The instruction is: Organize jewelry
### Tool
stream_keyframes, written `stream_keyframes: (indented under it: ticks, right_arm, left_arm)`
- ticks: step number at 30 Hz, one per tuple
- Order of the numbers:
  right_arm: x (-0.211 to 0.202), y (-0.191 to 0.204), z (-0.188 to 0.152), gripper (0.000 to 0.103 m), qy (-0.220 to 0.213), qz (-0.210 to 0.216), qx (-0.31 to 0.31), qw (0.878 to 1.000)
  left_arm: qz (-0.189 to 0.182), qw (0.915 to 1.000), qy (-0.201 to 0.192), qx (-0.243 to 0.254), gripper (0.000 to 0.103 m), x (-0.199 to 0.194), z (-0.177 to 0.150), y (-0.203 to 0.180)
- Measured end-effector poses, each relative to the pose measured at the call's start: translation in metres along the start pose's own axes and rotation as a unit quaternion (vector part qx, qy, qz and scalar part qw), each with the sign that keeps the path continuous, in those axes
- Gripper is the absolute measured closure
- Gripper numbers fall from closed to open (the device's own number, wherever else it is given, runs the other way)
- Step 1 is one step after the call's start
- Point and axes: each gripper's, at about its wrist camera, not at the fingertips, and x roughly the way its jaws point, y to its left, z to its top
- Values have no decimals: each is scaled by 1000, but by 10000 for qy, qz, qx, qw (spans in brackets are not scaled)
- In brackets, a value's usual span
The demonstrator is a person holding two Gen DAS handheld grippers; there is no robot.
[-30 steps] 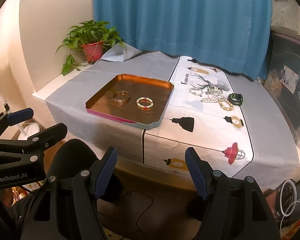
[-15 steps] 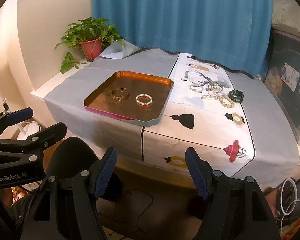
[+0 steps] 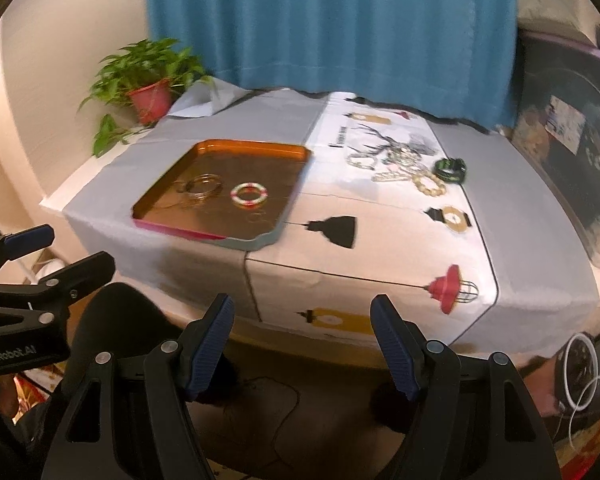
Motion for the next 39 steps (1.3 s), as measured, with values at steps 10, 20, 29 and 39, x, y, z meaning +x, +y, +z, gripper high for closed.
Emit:
stream_keyframes:
  ticks: [10, 20, 29, 39]
  right_arm:
    - [24, -91, 14, 32, 48, -625, 781, 9950]
    - [68, -205, 44, 31, 66, -1058, 1325, 9855]
    - [150, -295, 100, 27, 181, -766, 1482, 9858]
    - [239, -307, 154, 27, 495, -257, 1261, 9904]
  left_arm:
    - [-264, 9989, 173, 337, 6, 40, 43, -45]
    - [-682, 9909, 526, 1030, 6, 118, 98, -127]
    - [-798, 9825, 569, 1586, 6, 210, 159, -186]
    - [-826, 9745, 1131, 1750, 6, 294, 178, -209]
